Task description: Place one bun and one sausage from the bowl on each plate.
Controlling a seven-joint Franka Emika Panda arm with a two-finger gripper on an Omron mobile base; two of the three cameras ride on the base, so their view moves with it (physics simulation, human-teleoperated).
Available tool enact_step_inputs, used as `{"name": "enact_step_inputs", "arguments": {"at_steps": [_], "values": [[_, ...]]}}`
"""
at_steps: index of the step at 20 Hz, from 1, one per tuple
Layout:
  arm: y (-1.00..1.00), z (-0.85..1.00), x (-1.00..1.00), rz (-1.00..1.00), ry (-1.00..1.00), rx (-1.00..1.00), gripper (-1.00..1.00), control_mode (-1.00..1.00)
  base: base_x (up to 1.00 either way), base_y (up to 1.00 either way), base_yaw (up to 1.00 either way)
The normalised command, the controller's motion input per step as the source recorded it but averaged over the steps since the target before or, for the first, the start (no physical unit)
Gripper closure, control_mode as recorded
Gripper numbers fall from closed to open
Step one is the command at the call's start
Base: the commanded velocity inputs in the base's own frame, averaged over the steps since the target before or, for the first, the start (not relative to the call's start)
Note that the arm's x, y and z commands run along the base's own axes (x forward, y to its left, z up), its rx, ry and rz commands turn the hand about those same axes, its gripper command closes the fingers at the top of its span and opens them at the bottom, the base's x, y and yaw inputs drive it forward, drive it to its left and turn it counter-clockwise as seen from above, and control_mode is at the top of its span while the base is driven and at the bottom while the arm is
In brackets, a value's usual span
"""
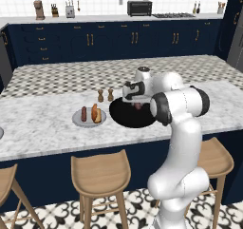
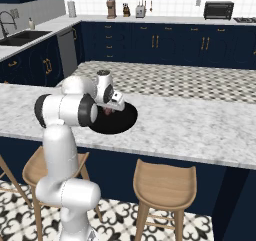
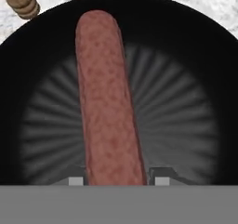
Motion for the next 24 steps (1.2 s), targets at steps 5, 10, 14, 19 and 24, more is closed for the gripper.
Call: {"name": "enact_step_inputs", "arguments": {"at_steps": [5,10,14,19,24], "values": [[-0.16,0.24,-1.0,-0.02,0.0,0.0,1.0,-1.0,0.0,0.0,0.0],[-0.02,0.31,-0.8,0.0,0.01,0.0,1.0,-1.0,0.0,0.0,0.0],[0.0,0.48,-0.45,0.0,0.08,0.0,1.0,-1.0,0.0,0.0,0.0],[0.0,0.37,-0.69,0.0,0.08,0.0,1.0,-1.0,0.0,0.0,0.0],[-0.07,0.17,-0.97,0.0,0.02,0.0,1.0,-1.0,0.0,0.0,0.0]]}}
